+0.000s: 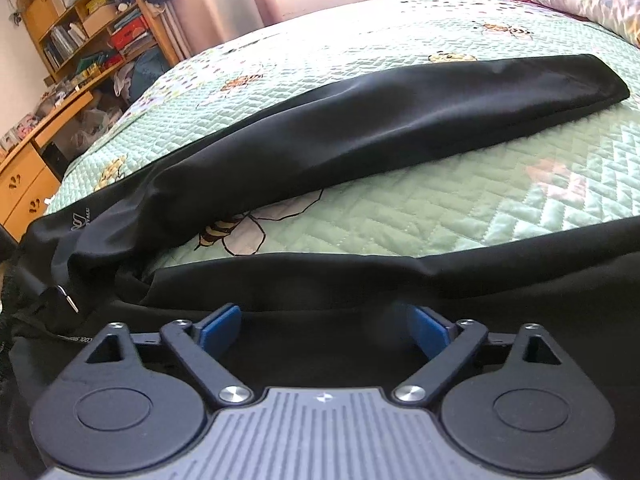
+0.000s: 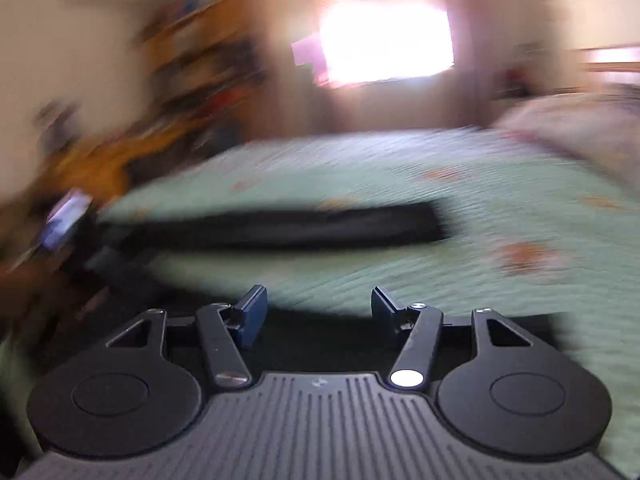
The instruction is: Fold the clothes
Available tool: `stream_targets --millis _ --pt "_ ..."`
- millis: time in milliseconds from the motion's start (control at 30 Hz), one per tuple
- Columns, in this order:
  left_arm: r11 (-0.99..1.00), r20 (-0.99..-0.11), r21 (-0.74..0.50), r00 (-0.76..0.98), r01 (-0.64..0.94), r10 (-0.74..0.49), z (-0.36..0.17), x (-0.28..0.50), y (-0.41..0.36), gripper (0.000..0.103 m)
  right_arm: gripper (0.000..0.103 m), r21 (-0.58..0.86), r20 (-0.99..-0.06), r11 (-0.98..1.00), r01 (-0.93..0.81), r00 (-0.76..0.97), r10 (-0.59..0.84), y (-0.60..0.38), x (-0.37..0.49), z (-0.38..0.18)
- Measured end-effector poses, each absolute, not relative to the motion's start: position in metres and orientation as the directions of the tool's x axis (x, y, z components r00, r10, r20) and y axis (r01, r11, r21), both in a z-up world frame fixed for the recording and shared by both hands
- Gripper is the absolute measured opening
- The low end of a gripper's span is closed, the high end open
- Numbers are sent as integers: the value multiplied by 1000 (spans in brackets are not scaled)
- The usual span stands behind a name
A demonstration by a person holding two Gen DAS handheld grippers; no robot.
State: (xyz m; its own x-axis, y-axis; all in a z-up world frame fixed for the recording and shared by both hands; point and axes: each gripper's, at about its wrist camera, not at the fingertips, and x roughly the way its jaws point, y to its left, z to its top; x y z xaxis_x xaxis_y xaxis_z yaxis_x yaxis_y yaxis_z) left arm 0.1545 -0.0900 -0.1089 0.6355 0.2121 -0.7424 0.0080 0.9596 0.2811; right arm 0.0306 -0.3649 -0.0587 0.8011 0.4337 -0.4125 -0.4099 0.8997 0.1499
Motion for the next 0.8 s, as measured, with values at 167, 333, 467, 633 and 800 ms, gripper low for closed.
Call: stream_targets --millis 167,333,467,633,800 --pt "992 -784 126 610 -23 114 -100 160 -62 92 37 198 -558 760 -619 566 607 -277 47 -83" --pt "995 -706 24 703 -98 86 -69 99 -34 67 27 213 -634 725 -655 472 612 -234 67 -102" --pt "991 -694 46 710 -122 120 -71 39 -16 68 0 204 -663 777 -595 500 557 -229 105 -100" --pt "990 -698 43 705 -135 126 -68 7 7 69 0 157 -637 861 -484 617 463 -229 159 -110" --pt "983 -677 71 716 -167 170 -63 -14 27 79 7 106 -600 892 -440 687 410 -217 138 -100"
